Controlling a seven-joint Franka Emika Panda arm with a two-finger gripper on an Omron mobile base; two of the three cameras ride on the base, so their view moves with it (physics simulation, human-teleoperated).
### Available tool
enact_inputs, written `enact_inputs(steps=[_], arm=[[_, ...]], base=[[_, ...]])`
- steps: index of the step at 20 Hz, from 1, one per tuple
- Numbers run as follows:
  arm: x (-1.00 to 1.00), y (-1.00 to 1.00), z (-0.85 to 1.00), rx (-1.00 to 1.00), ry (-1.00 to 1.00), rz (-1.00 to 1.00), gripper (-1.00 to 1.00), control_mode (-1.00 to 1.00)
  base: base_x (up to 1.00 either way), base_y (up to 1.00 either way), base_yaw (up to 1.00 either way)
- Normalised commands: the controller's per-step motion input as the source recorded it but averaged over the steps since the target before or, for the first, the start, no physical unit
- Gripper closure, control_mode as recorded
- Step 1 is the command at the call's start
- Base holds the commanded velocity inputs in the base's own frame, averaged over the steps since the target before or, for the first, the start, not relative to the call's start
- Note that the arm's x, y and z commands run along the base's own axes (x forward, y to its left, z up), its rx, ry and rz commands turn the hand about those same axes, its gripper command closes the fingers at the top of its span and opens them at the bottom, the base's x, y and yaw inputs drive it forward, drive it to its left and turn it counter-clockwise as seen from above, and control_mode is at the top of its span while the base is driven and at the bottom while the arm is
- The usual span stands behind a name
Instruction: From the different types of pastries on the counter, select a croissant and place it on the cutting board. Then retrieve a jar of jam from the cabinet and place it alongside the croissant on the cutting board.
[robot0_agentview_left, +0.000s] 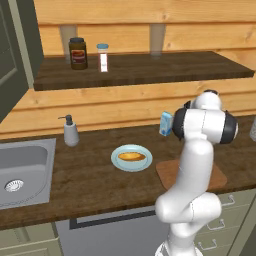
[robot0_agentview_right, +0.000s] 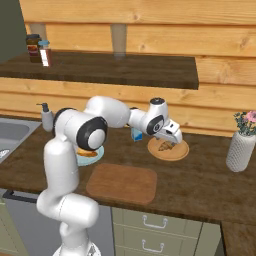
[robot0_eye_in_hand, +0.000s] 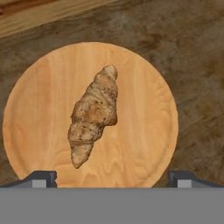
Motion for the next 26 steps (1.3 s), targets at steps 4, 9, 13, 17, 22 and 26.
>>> enact_inputs(steps=[4,9,13,17,22,26], arm=[[0.28,0.00,-0.23,0.00,0.00,0.00,-1.00,-1.00],[0.25,0.00,-0.19,0.00,0.00,0.00,-1.00,-1.00],[0.25,0.00,-0.20,0.00,0.00,0.00,-1.00,-1.00],[0.24,-0.03,-0.15,0.00,0.00,0.00,-1.00,-1.00],[0.10,-0.23,-0.11,0.00,0.00,0.00,-1.00,-1.00],[0.02,-0.23,-0.22,0.00,0.00,0.00,-1.00,-1.00]], base=[[0.00,0.00,0.00],[0.00,0.00,0.00],[0.00,0.00,0.00],[0.00,0.00,0.00],[0.00,0.00,0.00],[0.00,0.00,0.00]])
